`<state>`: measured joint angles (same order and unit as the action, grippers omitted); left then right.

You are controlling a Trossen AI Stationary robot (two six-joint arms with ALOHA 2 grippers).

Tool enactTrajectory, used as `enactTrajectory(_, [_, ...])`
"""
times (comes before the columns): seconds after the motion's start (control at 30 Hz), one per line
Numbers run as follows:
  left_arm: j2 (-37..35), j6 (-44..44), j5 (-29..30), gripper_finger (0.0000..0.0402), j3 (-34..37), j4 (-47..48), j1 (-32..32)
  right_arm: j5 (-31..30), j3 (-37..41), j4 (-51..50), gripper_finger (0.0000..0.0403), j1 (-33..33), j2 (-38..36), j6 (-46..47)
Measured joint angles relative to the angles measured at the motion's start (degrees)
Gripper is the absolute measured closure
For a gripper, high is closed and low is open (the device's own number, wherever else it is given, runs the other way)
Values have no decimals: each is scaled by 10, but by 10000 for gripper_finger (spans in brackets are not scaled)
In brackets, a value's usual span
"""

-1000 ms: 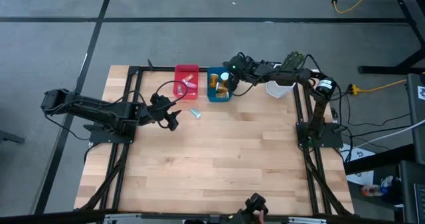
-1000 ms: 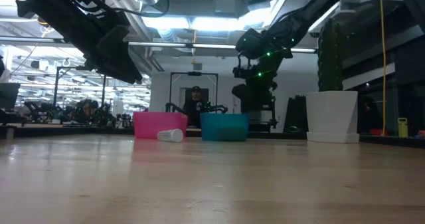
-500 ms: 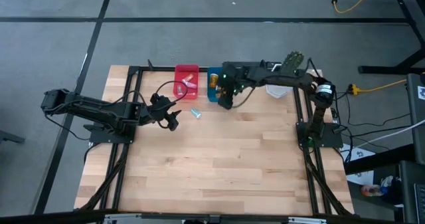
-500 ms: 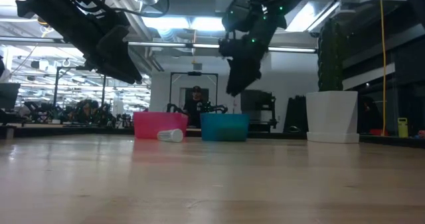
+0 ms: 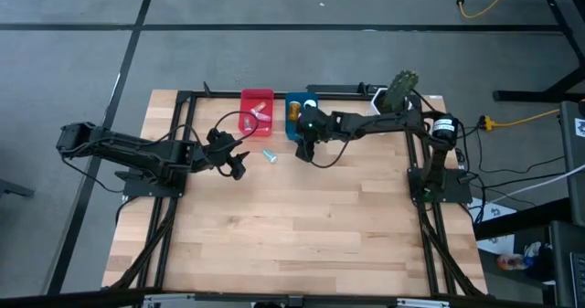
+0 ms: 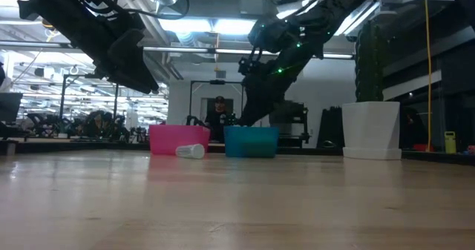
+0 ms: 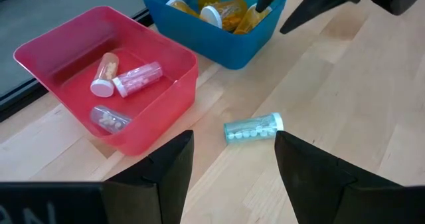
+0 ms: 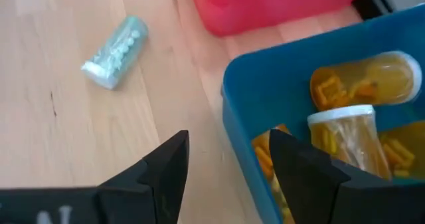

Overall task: Pick and place medicine bottles into bin by pill shape (circle, oval)
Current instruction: Adjust the blue bin, then put the blue tablet bottle into the red bin

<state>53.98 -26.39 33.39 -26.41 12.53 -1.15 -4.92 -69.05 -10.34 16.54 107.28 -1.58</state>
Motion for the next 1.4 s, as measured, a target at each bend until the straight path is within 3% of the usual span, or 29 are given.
enactTrajectory(0.57, [0, 0, 0, 195, 0, -2, 0, 62, -1, 18, 192, 0, 20, 0])
enactTrajectory(0.93, [0, 0, 0, 195, 0, -1, 0, 3, 0, 72, 192, -8, 57, -4])
enactTrajectory(1.2, [0, 0, 0, 195, 0, -1, 0, 2, -1, 89, 192, -14, 57, -2])
enactTrajectory(1.4, [0, 0, 0, 195, 0, -1, 0, 59, -25, 94, 192, -48, 57, -1])
